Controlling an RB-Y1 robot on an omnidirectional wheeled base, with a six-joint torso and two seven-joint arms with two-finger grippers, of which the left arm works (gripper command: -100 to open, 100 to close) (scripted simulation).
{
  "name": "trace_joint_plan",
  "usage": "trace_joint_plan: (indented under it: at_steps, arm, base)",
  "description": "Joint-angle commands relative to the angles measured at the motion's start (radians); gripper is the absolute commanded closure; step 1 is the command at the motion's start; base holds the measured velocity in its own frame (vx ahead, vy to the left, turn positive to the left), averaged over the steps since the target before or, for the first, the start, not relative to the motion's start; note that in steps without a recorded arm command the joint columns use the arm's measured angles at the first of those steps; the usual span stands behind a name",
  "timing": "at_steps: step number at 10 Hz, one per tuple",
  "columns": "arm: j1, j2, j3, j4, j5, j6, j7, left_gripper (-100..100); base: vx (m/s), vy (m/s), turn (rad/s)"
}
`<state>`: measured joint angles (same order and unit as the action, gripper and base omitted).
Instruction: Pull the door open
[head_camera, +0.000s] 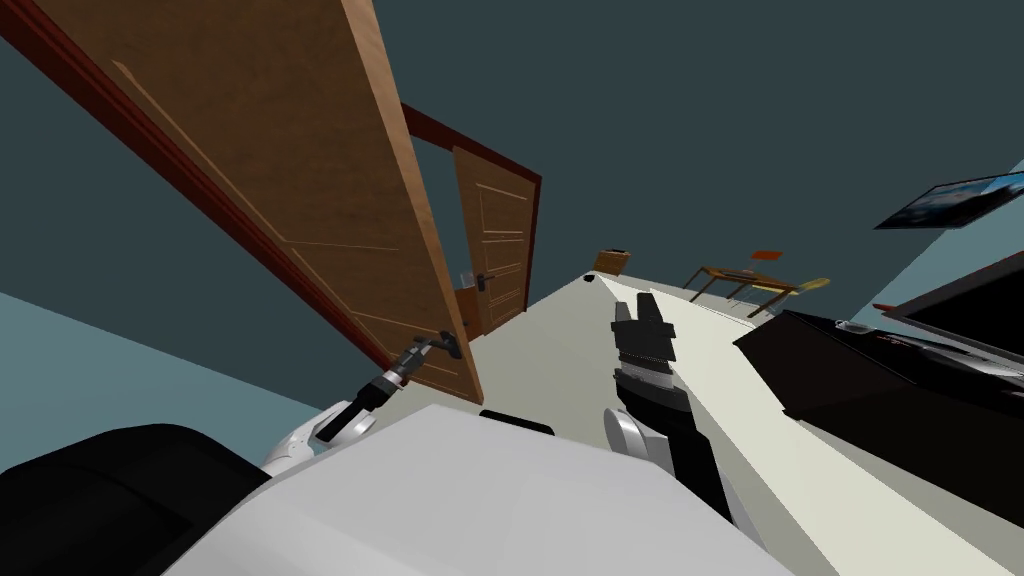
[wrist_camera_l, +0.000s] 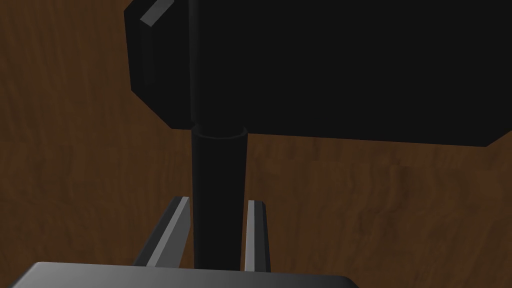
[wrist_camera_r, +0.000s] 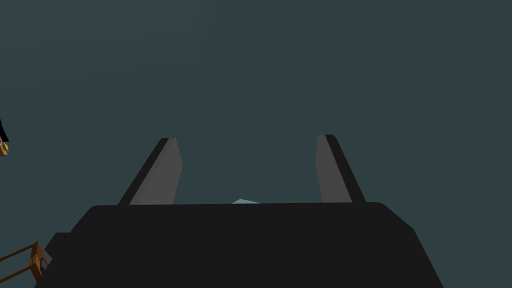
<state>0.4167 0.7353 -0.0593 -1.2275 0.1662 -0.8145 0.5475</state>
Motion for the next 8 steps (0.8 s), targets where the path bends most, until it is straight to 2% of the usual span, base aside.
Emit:
trace_joint_plan:
  at_steps: [1,2,3,4,8]
  arm:
    - [0.012,0.005,-0.015,0.001,-0.004,-0.027,0.006,100]
    - [0.015,0.009,-0.018,0.003,-0.004,-0.037,0.009,100]
    - [0.012,0.012,-0.007,0.003,0.000,-0.025,0.007,100]
    - [0.017,0.018,-0.013,0.013,-0.002,-0.042,0.013,100]
    - [0.022,0.031,-0.026,0.033,-0.007,-0.084,0.026,100]
  base:
    - [-0.175,0.072,-0.108]
    - [-0.197,0.053,-0.099]
    - [-0.093,0.032,-0.015]
    - [-0.119,0.032,-0.150]
    - [-0.183,0.077,-0.147]
